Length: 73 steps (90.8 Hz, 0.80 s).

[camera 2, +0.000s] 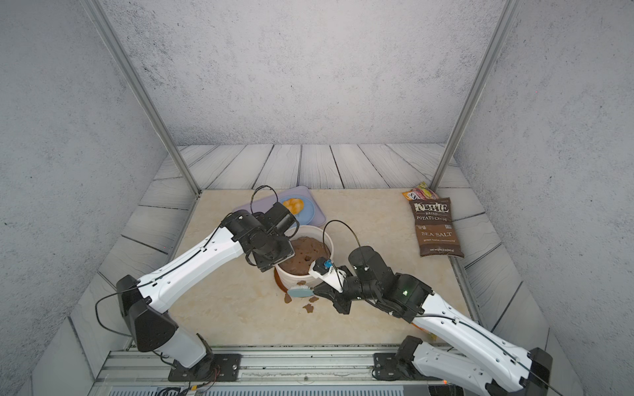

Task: Scrub the dried mud off the ceramic pot
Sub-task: Brush off the soil from the pot, then rotate the pot on the tray.

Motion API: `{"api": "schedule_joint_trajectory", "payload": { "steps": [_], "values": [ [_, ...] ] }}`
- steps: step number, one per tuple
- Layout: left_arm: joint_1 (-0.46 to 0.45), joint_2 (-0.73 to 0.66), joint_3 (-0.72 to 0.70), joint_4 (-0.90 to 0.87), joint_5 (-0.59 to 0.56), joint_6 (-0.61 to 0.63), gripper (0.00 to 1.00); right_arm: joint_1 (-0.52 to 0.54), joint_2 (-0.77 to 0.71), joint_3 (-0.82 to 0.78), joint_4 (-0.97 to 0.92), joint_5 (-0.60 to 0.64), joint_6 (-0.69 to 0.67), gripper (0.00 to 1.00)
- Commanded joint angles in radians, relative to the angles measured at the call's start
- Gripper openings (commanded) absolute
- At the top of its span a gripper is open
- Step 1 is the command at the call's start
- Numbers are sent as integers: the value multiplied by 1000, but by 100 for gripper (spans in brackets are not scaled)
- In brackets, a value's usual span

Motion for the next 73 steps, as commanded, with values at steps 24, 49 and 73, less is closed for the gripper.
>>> {"api": "schedule_joint_trajectory", "payload": {
  "steps": [24,49,73],
  "values": [
    [-41,33,-82,-51,12,-211,51,-5,14,6,52,45,-27,0],
    [-44,92,-71,-35,36,-215,30,-7,47,-5,104,34,-17,0],
    [-44,113,-67,-46,44,-237,18,-6,66,-45,172,85,-15,0]
  ]
}}
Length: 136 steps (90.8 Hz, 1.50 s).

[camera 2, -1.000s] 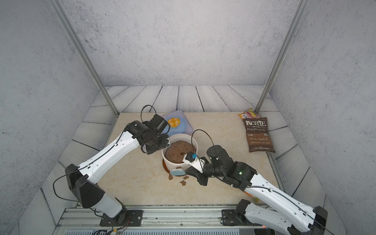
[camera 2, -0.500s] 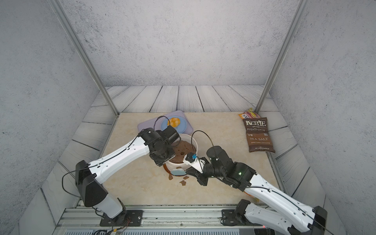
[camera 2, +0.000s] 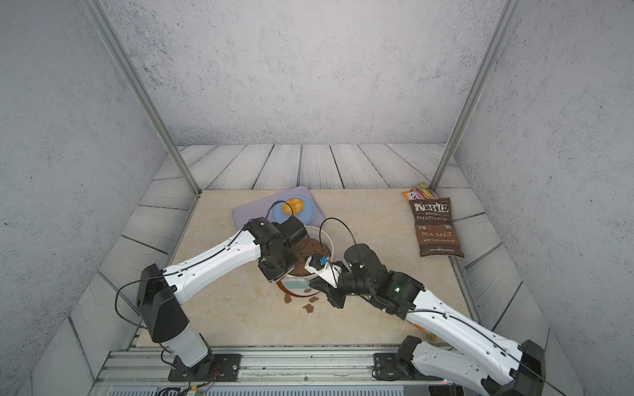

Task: Scrub the dried mud off the ceramic pot
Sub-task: Rotate the pot on the tray.

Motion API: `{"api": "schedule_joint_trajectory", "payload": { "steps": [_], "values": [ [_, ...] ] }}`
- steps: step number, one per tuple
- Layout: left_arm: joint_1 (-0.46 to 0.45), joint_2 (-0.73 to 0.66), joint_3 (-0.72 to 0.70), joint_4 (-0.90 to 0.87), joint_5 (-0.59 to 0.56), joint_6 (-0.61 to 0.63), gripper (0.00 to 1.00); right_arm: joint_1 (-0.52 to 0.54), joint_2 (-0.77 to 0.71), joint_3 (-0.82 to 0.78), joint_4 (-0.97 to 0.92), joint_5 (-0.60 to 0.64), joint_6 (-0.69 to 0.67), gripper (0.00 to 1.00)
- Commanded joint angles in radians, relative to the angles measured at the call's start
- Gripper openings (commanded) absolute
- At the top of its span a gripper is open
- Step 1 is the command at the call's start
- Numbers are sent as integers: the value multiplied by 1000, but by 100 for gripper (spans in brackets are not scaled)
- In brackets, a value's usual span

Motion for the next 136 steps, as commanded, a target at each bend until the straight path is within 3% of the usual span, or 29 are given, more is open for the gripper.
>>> {"api": "schedule_joint_trajectory", "payload": {
  "steps": [1,38,90,136],
  "values": [
    [-12,29,8,-28,15,21,18,-2,12,-22,50,37,1,0],
    [-10,39,30,-60,13,25,12,-4,54,-80,132,120,-1,0],
    [-8,40,32,-51,0,47,7,-3,34,-202,74,184,16,0],
    [17,50,54,-60,-62,117,7,13,-145,-174,-3,-92,76,0]
  ]
}}
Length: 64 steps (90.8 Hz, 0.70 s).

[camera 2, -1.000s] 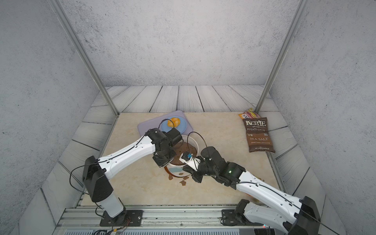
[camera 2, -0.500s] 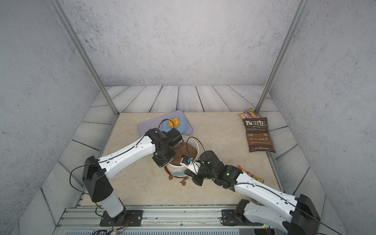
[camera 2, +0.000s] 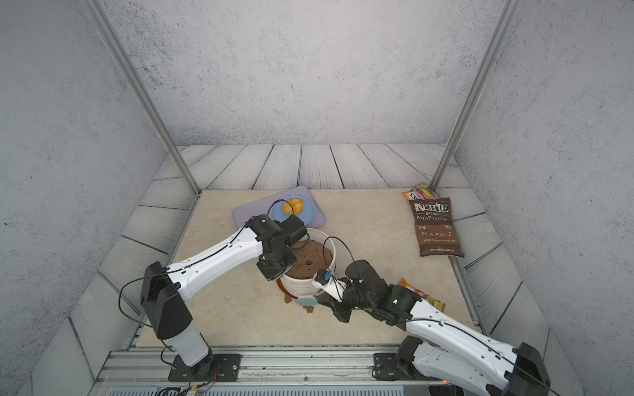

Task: Scrub the dried mud off the ceramic pot
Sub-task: Rotate the pot on the tray.

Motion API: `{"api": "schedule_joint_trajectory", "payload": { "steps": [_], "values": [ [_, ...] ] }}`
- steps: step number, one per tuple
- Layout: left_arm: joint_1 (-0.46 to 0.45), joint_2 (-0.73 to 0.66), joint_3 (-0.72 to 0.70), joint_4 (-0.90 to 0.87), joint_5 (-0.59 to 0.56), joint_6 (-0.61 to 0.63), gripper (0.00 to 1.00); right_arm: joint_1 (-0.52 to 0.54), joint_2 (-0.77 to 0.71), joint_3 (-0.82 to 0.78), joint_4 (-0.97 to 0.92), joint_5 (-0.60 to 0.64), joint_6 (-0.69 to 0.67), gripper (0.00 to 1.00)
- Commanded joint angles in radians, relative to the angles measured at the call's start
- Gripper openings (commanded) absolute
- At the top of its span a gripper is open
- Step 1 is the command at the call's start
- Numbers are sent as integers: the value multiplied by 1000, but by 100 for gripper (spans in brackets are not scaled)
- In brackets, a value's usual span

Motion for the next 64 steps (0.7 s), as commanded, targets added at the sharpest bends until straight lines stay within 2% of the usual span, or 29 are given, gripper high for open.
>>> {"api": "schedule_joint_trajectory", "payload": {
  "steps": [1,23,36,46,64],
  "values": [
    [2,20,17,-2,-35,110,7,5,-51,42,-24,-80,24,0],
    [25,47,61,-73,-118,244,7,4,-21,143,-6,-77,13,0],
    [43,38,62,-54,-155,383,6,6,14,173,13,-80,4,0],
    [55,35,62,-45,-177,490,6,5,47,183,-2,-90,-19,0],
    [73,39,61,-32,-197,605,6,6,70,148,40,-40,-48,0]
  ]
}}
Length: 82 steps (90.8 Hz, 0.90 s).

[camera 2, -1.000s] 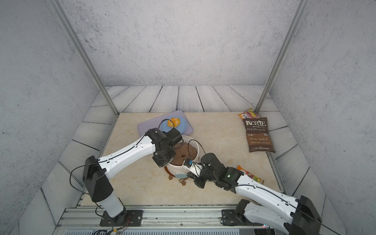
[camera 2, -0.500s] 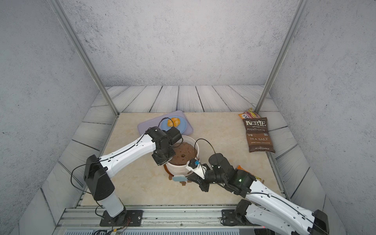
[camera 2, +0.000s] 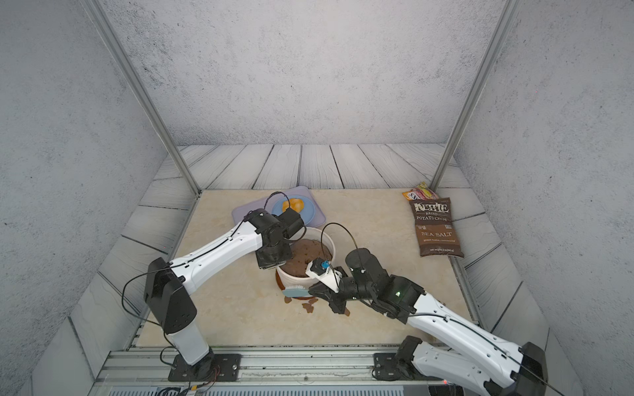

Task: Scrub the dried mud off the ceramic pot
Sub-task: Rotate the pot on the tray.

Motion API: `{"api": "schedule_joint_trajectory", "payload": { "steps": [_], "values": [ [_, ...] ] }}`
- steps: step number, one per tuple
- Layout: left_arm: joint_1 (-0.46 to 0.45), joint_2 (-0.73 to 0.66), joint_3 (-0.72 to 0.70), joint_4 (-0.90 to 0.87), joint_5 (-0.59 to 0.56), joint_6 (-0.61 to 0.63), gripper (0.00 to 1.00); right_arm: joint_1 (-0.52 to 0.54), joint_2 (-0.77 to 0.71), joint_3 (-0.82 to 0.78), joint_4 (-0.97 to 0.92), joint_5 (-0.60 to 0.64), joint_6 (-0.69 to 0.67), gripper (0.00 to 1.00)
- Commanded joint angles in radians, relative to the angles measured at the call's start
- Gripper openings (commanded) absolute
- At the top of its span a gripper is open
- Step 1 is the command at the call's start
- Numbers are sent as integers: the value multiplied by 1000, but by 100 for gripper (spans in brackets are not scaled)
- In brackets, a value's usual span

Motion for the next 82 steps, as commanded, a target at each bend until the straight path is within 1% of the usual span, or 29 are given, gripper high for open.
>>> {"api": "schedule_joint_trajectory", "payload": {
  "steps": [1,13,21,29,46,63,82],
  "values": [
    [8,5,22,-43,-91,173,6,5,4,-12,40,27,-30,0],
    [10,16,35,-55,-105,211,6,4,20,-23,83,85,-32,0],
    [11,18,34,-51,-106,227,6,4,36,-10,66,134,-46,0],
    [11,21,31,-48,-102,238,6,4,49,-16,56,158,-64,0],
    [11,30,29,-38,-96,286,6,-11,81,-43,72,179,-78,0],
    [11,31,25,-23,-74,355,4,-28,119,-81,121,179,-64,0],
    [11,18,1,0,-59,365,4,-29,137,-113,148,185,-53,0]
  ]
}}
